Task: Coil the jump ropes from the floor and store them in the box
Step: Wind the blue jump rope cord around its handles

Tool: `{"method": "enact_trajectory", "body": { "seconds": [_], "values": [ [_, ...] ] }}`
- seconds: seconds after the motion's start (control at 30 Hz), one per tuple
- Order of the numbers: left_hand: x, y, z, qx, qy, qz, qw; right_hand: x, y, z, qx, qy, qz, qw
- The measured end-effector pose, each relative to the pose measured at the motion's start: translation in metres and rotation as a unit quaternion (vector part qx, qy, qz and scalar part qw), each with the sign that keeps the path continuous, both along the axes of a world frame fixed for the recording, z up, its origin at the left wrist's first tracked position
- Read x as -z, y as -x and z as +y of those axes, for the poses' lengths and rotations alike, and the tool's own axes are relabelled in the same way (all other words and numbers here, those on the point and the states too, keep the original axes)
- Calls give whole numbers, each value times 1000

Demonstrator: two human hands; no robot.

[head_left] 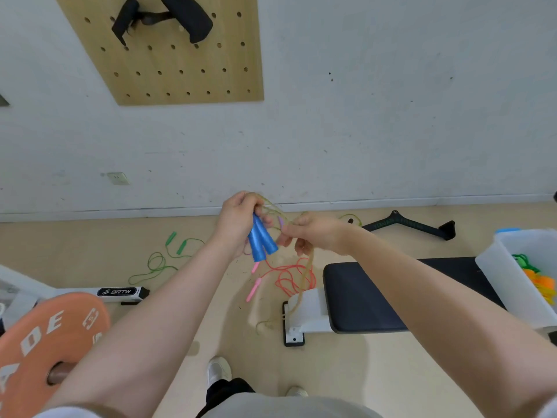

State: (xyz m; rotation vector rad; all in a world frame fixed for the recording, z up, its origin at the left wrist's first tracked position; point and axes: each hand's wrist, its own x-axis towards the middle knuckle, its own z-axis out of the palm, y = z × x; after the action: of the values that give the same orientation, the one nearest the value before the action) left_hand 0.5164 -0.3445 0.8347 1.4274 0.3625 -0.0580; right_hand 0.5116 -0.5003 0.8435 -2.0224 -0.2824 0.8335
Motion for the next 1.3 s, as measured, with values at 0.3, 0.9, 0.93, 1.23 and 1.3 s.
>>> {"method": "enact_trajectory", "body": {
  "seconds": [0.3,0.9,0.93,1.23,1.3],
  "values": [
    [-6,-6,-18,-154,25,-20,988,-12,4,23,2,119,-109,987],
    [-16,5,10,409,-531,-26,742,1,8,-3,-135,338,-335,869],
    [-12,6,7,415,-567,-27,711,1,7,-2,-142,338,-338,867],
    [17,28,-17,381,-561,-53,733,-10,12,-11,-251,409,-350,805],
    [17,31,-17,390,-578,-62,714,-20,12,-12,-288,402,-295,817]
  ]
}}
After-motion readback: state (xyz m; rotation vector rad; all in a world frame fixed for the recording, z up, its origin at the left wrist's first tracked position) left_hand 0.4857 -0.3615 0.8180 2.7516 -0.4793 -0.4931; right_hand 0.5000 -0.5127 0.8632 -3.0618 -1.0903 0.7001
